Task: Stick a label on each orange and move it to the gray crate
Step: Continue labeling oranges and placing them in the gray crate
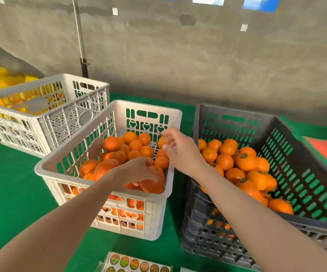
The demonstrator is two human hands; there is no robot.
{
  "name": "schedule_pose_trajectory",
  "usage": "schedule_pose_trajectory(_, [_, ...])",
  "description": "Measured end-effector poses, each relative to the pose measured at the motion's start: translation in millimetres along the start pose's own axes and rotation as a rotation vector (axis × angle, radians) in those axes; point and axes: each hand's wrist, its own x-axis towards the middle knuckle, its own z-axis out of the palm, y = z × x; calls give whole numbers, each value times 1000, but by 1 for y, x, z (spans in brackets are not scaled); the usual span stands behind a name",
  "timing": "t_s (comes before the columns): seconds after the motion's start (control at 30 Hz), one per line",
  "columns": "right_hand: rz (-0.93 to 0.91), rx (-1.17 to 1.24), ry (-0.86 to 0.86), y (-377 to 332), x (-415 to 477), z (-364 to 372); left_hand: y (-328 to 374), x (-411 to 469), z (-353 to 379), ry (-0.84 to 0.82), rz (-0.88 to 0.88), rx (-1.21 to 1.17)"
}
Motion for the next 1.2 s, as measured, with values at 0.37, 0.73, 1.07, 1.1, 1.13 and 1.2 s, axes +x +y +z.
schedule_pose_trajectory(0.37, [-24, 341, -63, -43, -36, -49, 21, -40, -10, -150, 150, -953])
schedule_pose_trajectory(0.73, [-147, -47, 144, -62, -78, -67, 36, -59, 30, -151, 286, -842])
schedule_pose_trajectory(1.07, [-127, -86, 316, -59, -120, -67, 20, -83, 44, 29, 496, -729])
schedule_pose_trajectory(1.1, [-87, -47, 299, -56, -123, -68, 22, -85, 45, 47, 494, -642])
schedule_pose_trajectory(1.13, [-65, 8, 267, -53, -126, -68, 24, -83, 50, 67, 470, -568])
schedule_pose_trajectory(1.2, [-53, 119, 177, -48, -134, -65, 34, -83, 63, -1, 406, -614])
